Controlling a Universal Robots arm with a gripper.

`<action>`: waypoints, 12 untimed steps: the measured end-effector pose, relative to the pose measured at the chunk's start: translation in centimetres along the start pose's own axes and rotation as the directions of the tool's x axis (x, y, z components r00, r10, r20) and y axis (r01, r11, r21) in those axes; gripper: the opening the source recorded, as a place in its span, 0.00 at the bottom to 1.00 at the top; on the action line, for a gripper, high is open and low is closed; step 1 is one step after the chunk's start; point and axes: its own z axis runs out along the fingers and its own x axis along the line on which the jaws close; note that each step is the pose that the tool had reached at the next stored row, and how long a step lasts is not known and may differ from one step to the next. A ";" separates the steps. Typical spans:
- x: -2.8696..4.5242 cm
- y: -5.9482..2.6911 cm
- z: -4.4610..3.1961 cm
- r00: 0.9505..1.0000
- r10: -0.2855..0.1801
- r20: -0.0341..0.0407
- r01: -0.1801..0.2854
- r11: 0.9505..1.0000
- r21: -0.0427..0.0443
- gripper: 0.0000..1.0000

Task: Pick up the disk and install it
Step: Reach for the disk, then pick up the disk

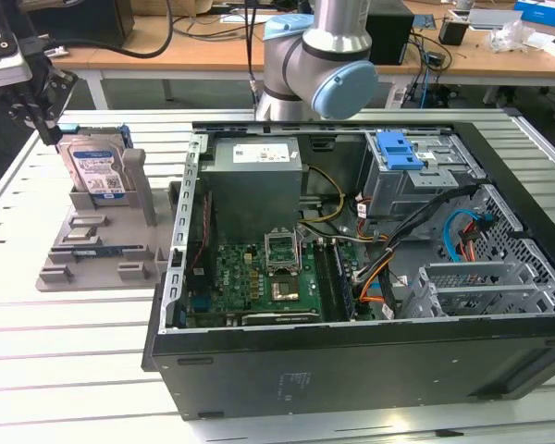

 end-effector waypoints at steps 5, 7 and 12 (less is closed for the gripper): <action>0.00 0.02 0.00 1.000 0.000 0.000 0.000 1.000 0.000 0.11; 0.00 0.02 0.00 1.000 0.000 0.000 0.000 1.000 0.000 0.11; 0.00 0.03 0.01 0.997 -0.080 -0.002 0.080 0.997 -0.002 0.11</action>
